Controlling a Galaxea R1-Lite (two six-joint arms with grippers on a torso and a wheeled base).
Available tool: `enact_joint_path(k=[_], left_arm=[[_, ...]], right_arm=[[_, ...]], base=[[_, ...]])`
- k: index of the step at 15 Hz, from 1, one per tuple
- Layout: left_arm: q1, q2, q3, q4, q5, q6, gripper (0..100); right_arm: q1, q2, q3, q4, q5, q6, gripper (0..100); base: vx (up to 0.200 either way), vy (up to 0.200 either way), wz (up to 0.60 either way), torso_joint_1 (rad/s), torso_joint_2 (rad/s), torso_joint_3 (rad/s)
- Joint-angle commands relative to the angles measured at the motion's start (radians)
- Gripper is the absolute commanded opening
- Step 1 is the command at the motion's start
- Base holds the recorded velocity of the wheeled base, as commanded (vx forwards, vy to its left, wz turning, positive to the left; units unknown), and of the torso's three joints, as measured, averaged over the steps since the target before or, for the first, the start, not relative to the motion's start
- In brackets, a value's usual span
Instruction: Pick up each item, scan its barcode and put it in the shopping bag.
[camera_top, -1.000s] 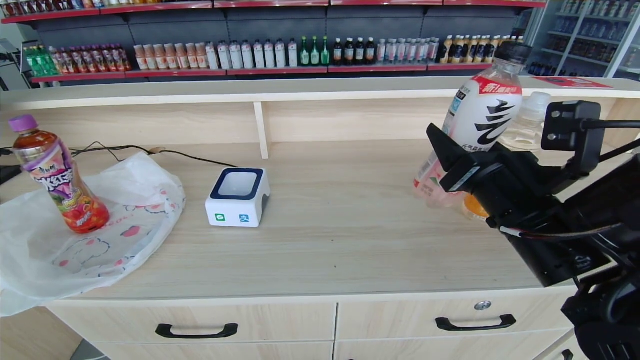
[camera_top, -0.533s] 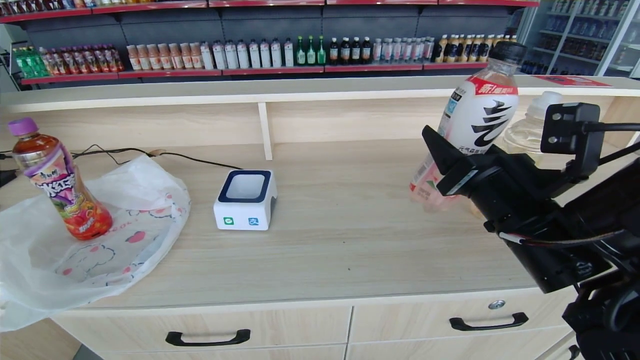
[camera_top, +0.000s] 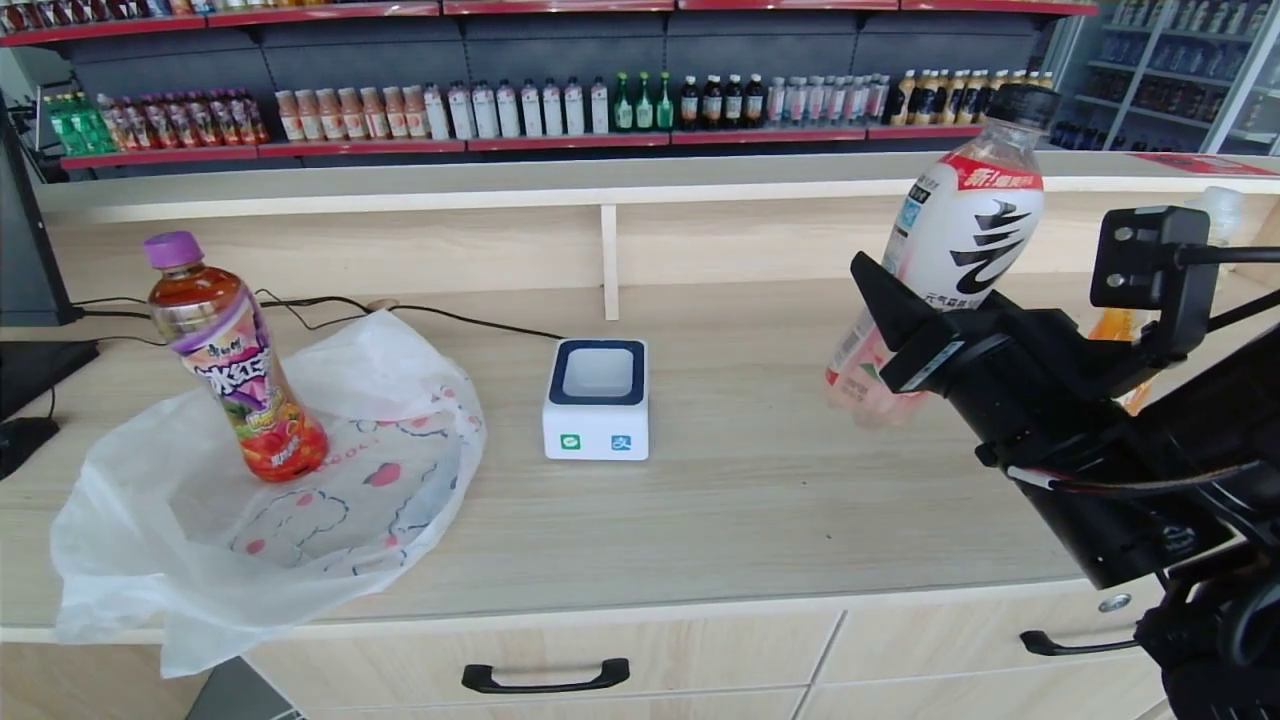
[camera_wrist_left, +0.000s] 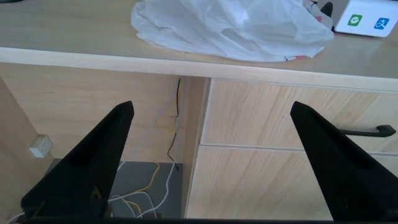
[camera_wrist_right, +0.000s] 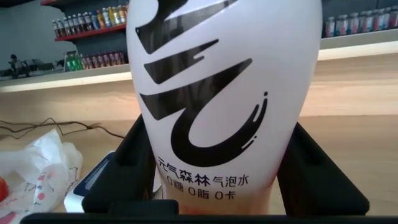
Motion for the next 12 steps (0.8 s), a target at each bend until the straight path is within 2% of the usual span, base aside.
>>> enact_joint_path(k=[1,9,12], left_arm=[[0.000,0.000,0.000,-0.001,0.001,-0.001,100],[0.000,0.000,0.000,-0.001,-0.001,-0.001,100],[0.000,0.000,0.000,-0.001,-0.001,0.002,100]], right_arm=[[0.001,-0.003,0.001,-0.001,0.000,0.001,0],[-0.001,-0.007,0.004,-0.001,0.000,-0.001,0],[0.002,-0.006,0.006,-0.001,0.000,-0.001,0]], base=[[0.000,0.200,0.00,0.002,0.00,-0.002],[0.000,0.200,0.00,0.002,0.00,0.003],[0.000,0.000,0.00,0.000,0.00,0.000]])
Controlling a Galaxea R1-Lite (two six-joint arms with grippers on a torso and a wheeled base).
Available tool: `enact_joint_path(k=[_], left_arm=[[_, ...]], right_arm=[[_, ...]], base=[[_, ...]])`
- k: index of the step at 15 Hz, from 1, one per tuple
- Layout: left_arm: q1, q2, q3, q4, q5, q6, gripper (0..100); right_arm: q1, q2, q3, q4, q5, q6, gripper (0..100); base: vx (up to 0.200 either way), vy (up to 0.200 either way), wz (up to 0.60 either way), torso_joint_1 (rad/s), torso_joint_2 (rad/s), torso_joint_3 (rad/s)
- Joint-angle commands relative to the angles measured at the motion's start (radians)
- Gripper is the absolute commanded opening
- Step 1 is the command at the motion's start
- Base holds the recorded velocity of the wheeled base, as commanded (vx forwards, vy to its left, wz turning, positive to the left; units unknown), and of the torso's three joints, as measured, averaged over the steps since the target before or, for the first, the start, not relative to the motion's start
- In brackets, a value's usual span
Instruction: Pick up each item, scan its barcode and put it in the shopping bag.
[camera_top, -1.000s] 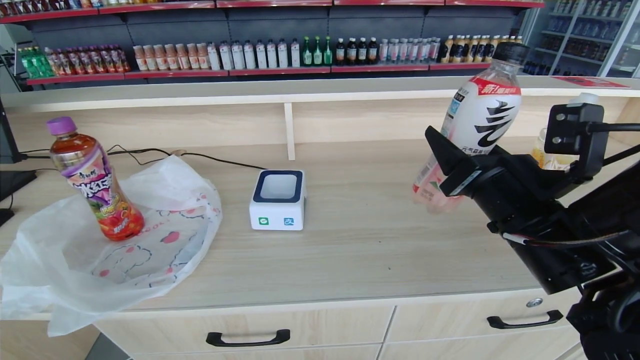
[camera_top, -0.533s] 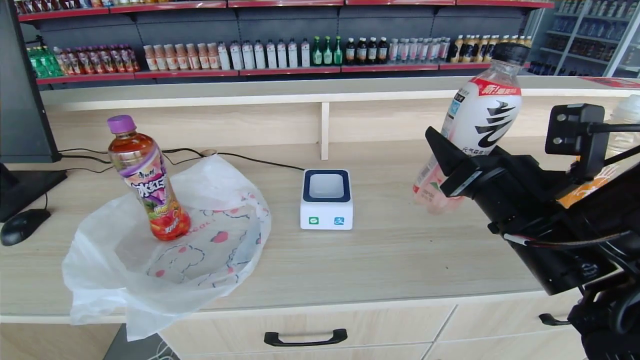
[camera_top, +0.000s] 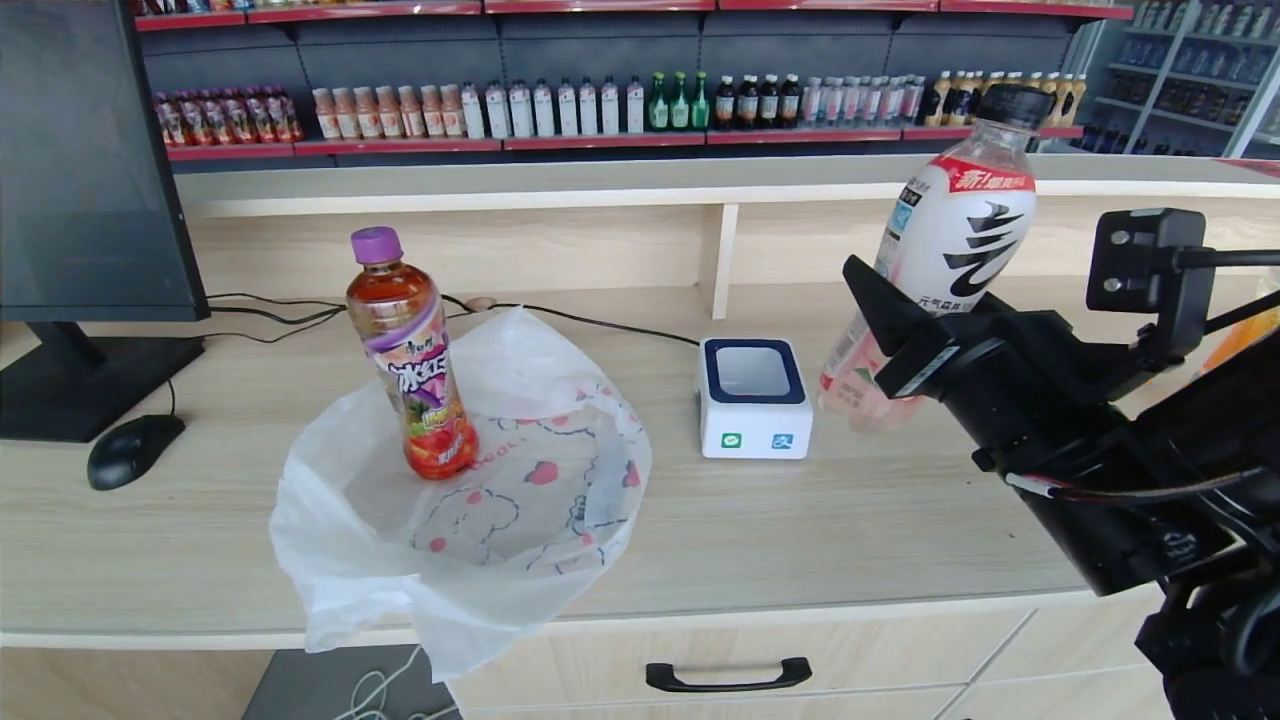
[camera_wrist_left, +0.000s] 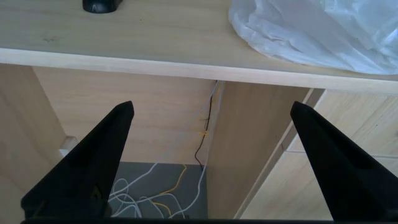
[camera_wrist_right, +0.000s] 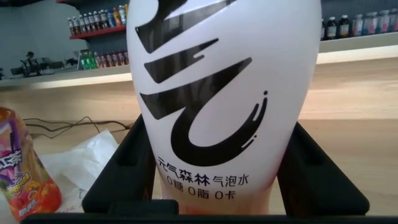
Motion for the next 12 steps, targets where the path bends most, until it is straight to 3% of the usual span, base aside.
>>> enact_joint_path(k=[1,6,9,12], left_arm=[[0.000,0.000,0.000,-0.001,0.000,0.000,100],[0.000,0.002,0.000,-0.001,0.001,0.000,100],[0.000,0.000,0.000,-0.001,0.001,0.000,100],[0.000,0.000,0.000,-0.001,0.000,0.000,100]], right_arm=[[-0.001,-0.002,0.003,-0.003,-0.003,0.000,0],[0.017,-0.017,0.029,-0.003,0.015,-0.054,0],[0.000,0.014,-0.004,-0.003,0.204,-0.160,0],[-0.003,0.045,-0.009,-0.003,0.273,-0.282,0]], base=[[0.000,0.000,0.00,0.000,0.00,0.000],[0.000,0.000,0.00,0.000,0.00,0.000],[0.000,0.000,0.00,0.000,0.00,0.000],[0.000,0.000,0.00,0.000,0.00,0.000]])
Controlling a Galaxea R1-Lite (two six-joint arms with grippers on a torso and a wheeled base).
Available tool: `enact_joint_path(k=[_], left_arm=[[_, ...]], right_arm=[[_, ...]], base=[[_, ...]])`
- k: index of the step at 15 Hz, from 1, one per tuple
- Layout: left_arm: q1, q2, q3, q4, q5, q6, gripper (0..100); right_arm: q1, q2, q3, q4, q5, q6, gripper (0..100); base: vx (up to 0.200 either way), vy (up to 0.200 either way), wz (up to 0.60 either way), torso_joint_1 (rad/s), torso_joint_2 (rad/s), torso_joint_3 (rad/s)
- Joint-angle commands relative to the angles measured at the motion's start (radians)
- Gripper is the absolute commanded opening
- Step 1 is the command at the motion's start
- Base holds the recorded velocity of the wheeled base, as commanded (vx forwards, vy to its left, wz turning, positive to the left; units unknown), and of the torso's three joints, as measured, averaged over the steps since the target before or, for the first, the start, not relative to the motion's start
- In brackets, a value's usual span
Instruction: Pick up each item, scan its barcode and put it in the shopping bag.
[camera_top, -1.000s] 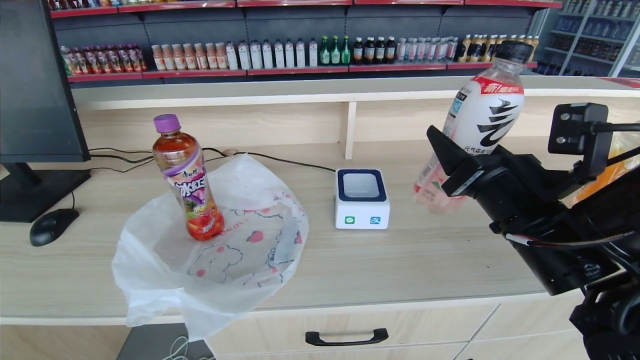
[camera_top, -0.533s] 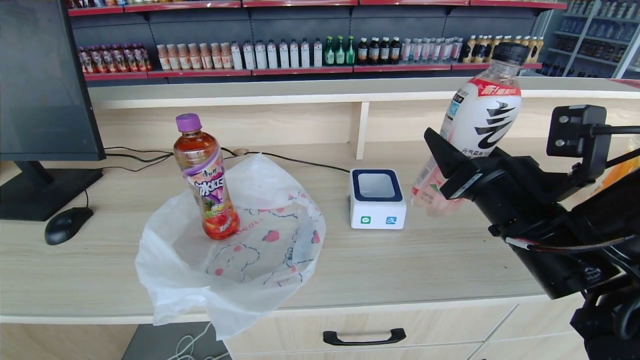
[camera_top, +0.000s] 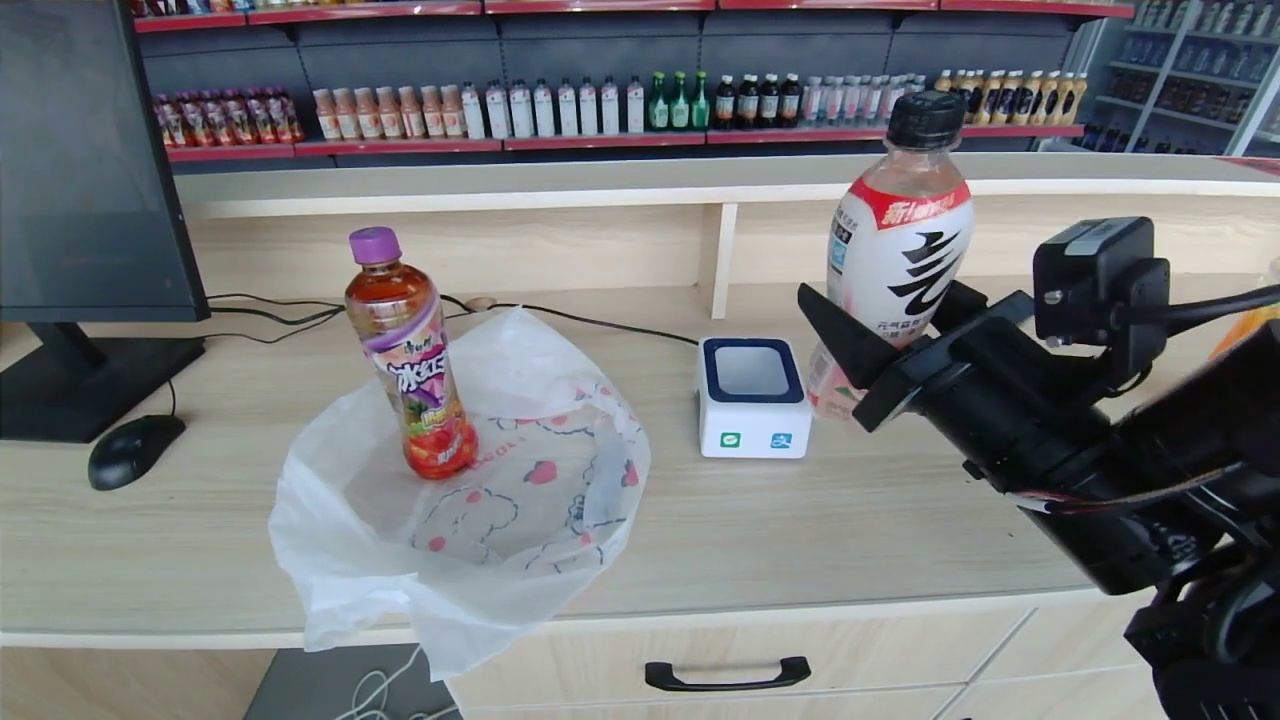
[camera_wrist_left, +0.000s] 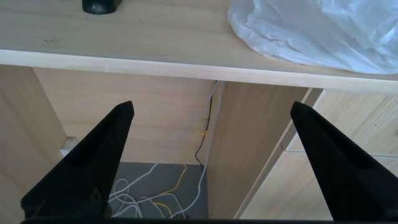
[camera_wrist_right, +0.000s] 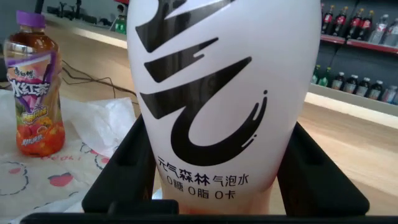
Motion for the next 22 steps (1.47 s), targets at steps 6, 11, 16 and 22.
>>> enact_joint_path(k=[6,11,16,22], left_arm=[[0.000,0.000,0.000,-0.001,0.000,-0.001,100],[0.000,0.000,0.000,-0.001,0.000,0.001,100],[0.000,0.000,0.000,-0.001,0.000,-0.001,100],[0.000,0.000,0.000,-0.001,0.000,-0.001,100]], right_arm=[[-0.093,0.097,-0.027,-0.002,0.221,-0.210,0],[-0.243,0.166,-0.099,-0.002,0.431,-0.349,0],[-0.245,0.301,-0.301,-0.002,0.583,-0.385,0],[-0.237,0.363,-0.433,-0.002,0.710,-0.424,0]], base=[[0.000,0.000,0.00,0.000,0.00,0.000],[0.000,0.000,0.00,0.000,0.00,0.000],[0.000,0.000,0.00,0.000,0.00,0.000],[0.000,0.000,0.00,0.000,0.00,0.000]])
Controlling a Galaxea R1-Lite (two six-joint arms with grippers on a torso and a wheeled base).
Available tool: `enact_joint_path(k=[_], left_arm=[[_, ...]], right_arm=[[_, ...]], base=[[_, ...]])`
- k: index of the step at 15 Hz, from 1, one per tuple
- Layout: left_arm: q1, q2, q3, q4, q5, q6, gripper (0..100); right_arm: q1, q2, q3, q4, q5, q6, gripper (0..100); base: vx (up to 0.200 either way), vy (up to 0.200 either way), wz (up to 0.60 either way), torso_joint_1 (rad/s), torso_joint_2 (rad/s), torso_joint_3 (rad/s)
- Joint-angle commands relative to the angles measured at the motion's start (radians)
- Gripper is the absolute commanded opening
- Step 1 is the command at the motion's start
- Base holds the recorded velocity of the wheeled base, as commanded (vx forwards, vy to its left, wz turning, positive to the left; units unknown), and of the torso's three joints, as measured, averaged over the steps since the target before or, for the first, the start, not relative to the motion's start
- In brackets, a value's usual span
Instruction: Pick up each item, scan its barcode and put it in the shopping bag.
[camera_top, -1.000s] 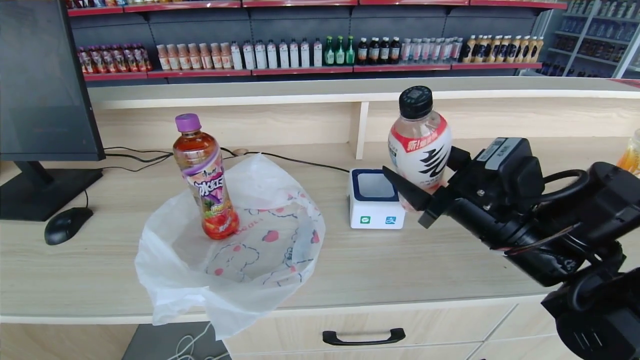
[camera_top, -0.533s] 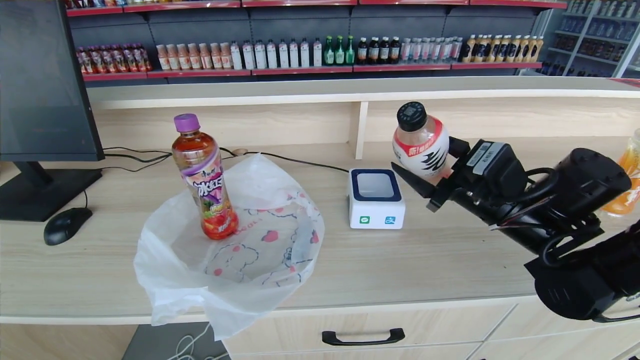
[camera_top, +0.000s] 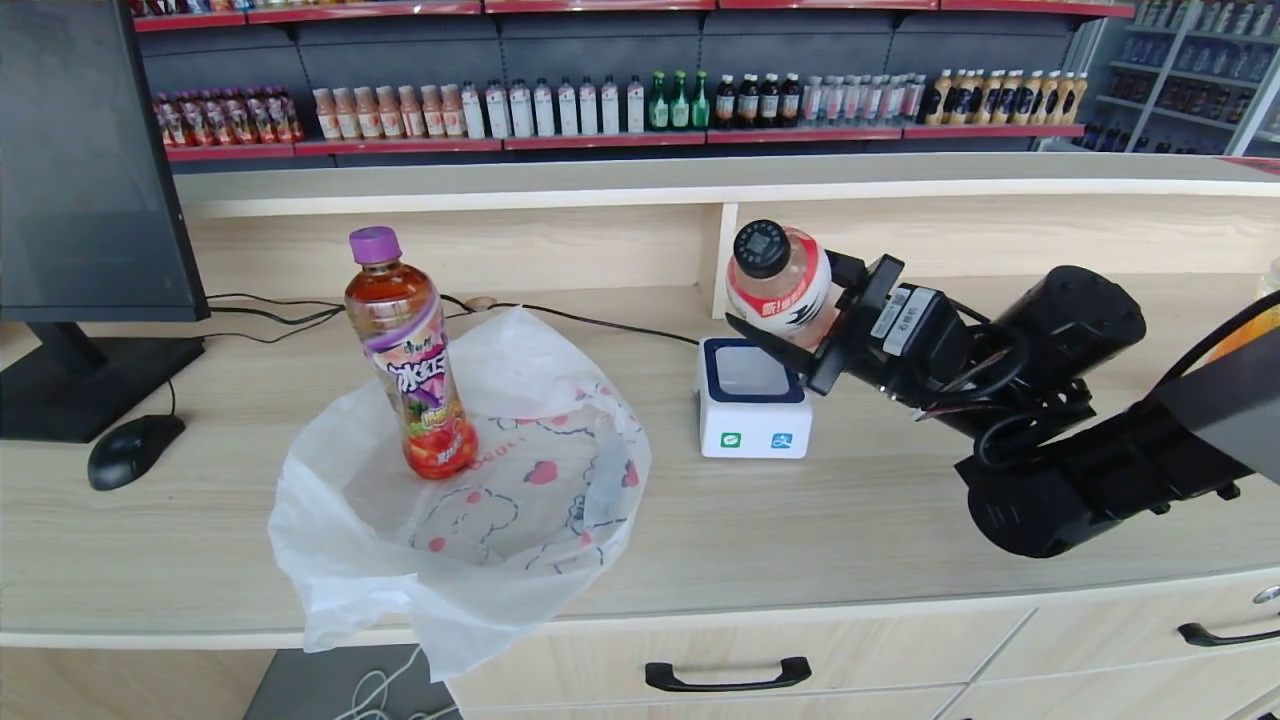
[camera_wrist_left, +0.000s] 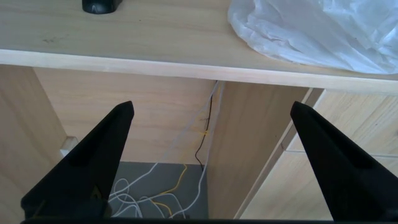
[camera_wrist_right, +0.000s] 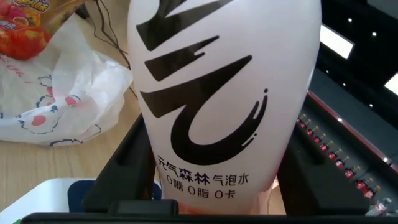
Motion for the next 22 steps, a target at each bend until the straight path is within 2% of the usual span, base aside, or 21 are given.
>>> enact_joint_path(k=[1,7,22], left_arm=[[0.000,0.000,0.000,0.000,0.000,-0.001,100],[0.000,0.000,0.000,0.000,0.000,-0.001,100],[0.000,0.000,0.000,0.000,0.000,-0.001,100]], right_arm=[[0.016,0.024,-0.004,-0.001,0.046,-0.024,0],[0.033,0.085,-0.040,-0.001,0.075,-0.043,0],[0.042,0.107,-0.040,-0.001,0.046,-0.048,0]], base=[[0.000,0.000,0.00,0.000,0.00,0.000],[0.000,0.000,0.00,0.000,0.00,0.000],[0.000,0.000,0.00,0.000,0.00,0.000]])
